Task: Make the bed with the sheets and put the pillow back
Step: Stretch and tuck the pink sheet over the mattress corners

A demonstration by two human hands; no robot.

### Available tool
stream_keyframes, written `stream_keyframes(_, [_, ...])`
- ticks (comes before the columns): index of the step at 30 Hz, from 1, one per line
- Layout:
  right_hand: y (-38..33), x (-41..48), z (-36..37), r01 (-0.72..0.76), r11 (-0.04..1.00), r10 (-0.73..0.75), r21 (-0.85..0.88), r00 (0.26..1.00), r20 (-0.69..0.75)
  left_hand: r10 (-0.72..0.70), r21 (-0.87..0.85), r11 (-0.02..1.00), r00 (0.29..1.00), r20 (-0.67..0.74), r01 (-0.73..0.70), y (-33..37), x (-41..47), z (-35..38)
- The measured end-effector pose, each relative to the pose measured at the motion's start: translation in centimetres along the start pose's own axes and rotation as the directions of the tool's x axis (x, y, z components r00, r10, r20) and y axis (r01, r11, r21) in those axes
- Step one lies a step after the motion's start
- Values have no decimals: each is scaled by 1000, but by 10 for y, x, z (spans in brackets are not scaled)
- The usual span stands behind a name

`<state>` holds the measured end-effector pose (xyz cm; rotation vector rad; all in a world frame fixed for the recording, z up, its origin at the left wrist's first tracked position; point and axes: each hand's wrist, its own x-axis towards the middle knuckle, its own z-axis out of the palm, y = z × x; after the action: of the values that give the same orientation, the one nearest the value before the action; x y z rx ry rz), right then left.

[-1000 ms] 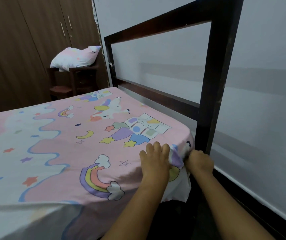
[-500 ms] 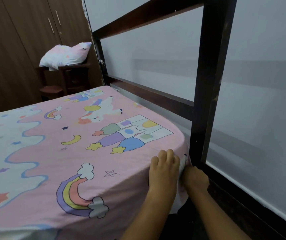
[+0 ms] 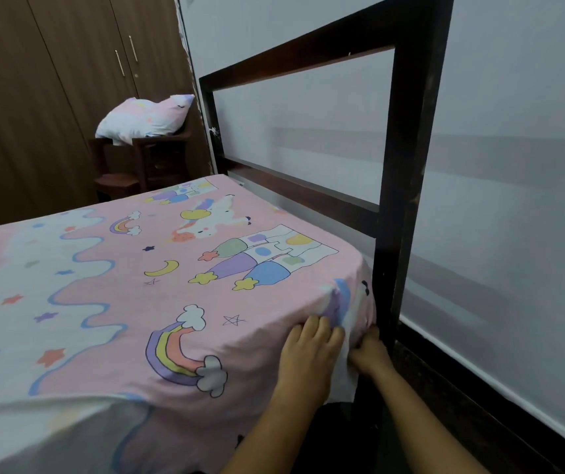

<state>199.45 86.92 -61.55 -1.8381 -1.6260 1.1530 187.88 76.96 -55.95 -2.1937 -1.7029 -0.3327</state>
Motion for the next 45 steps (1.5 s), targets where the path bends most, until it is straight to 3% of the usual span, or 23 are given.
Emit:
stream_keyframes(2, [-4, -5, 3, -2, 997, 4, 81, 1000, -19, 12, -1, 1000, 1000, 11, -12, 2, 0, -3])
stream_keyframes(5, [-5, -5, 1, -5, 998, 12, 65, 993, -114, 20, 10, 1000, 1000, 8, -20, 4, -3, -6])
stream_keyframes(9, [-5, 0, -7, 7, 999, -13, -37, 987, -161, 2, -24, 1000, 999, 39, -1, 1, -9, -5])
stream_keyframes(14, [4, -4, 0, -66, 954, 31, -291, 992, -124, -80, -94, 992, 995, 66, 86, -3, -11, 8])
stream_keyframes(16, [18, -5, 8, -62, 979, 39, -195, 992, -118, -77, -168, 982, 994, 84, 90, -2, -10, 11])
stream_keyframes(20, [32, -15, 20, 60, 984, -36, 171, 989, -142, -33, -265, 962, 991, 126, 66, -2, -12, 28])
stream_keyframes(23, [26, -23, 26, 64, 907, -33, 417, 996, -82, -21, -315, 945, 980, 200, 84, -4, -19, 49])
stream_keyframes(25, [24, -22, 25, 18, 789, -6, 614, 1000, -21, -32, -327, 938, 968, 250, 115, -4, -25, 52])
stream_keyframes(27, [24, -19, 23, 21, 756, -28, 654, 1000, 1, -41, -332, 932, 951, 306, 147, -7, -31, 53])
stream_keyframes(30, [26, -15, 23, 150, 875, -135, 460, 989, -66, -5, -340, 930, 931, 365, 139, -13, -45, 52])
stream_keyframes(32, [30, -9, 21, 235, 957, -216, 169, 968, -124, -21, -356, 921, 934, 357, 157, -15, -55, 48])
stream_keyframes(34, [38, -1, 14, 182, 980, -191, -75, 970, -148, -45, -381, 910, 952, 301, 164, -15, -61, 40])
stream_keyframes(36, [47, 7, 5, 82, 984, -108, -156, 980, -165, -44, -362, 923, 971, 235, 129, -14, -62, 33])
stream_keyframes(39, [54, 7, 8, -49, 990, 28, -132, 988, -154, -92, -265, 953, 975, 202, 145, -16, -62, 25])
stream_keyframes(42, [58, -4, 12, -78, 987, 60, -143, 990, -130, -128, -253, 945, 944, 305, 210, -21, -72, 25])
stream_keyframes(45, [61, -18, 7, -58, 946, 32, -319, 996, -88, -153, -312, 904, 904, 400, 291, -32, -88, 15])
